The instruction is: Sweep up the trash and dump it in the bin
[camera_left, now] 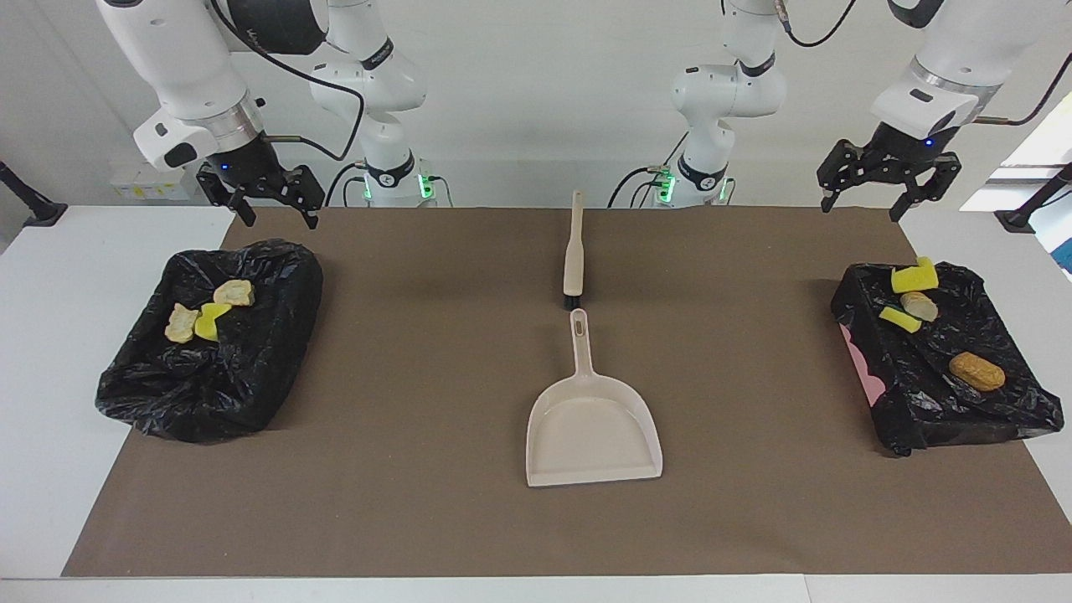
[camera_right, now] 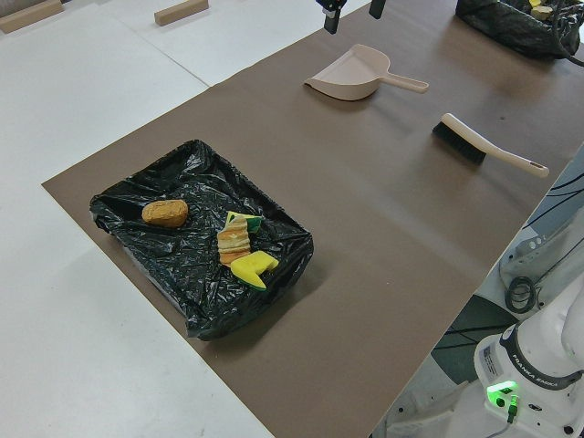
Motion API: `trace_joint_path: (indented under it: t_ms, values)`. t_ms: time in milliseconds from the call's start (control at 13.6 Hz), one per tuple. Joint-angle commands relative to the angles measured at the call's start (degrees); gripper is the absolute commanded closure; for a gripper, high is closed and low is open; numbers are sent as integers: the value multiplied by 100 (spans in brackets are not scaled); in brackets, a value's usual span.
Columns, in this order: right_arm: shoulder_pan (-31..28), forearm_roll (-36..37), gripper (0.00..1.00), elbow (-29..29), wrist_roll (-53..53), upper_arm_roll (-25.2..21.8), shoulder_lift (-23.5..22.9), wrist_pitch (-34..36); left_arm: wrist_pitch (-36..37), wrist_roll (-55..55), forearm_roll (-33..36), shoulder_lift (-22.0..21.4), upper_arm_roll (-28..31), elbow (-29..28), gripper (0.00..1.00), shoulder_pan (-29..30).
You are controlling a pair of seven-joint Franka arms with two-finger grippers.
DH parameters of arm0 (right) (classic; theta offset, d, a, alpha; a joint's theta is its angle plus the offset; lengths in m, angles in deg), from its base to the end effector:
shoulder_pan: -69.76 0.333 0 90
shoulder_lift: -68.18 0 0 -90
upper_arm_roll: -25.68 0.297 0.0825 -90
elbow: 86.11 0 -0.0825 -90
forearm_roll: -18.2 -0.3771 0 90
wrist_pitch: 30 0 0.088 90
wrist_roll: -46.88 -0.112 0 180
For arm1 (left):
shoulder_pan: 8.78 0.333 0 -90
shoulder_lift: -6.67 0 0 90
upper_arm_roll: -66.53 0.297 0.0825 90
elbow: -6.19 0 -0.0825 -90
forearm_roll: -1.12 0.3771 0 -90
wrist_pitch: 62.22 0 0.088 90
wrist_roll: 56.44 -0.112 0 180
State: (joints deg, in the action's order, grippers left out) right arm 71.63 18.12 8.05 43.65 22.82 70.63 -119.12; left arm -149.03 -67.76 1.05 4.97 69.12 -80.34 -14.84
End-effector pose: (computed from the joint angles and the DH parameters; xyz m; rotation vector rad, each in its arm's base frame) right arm 0.5319 -0.0096 0.5886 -3.1360 0.1154 0.0711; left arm 0.5326 -0.0320 0.6396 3.1148 -0.4044 0.0544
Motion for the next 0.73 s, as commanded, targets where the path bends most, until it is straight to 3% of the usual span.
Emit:
trace_joint_path:
  t_ms: [0, 661]
  values:
    - [15, 0, 0, 41, 32, -39, 54, 27, 182, 76, -1, 46, -39, 163, 0, 79]
    - [15, 0, 0, 41, 32, -30, 54, 27, 217, 288, -2, 55, -39, 172, 0, 70]
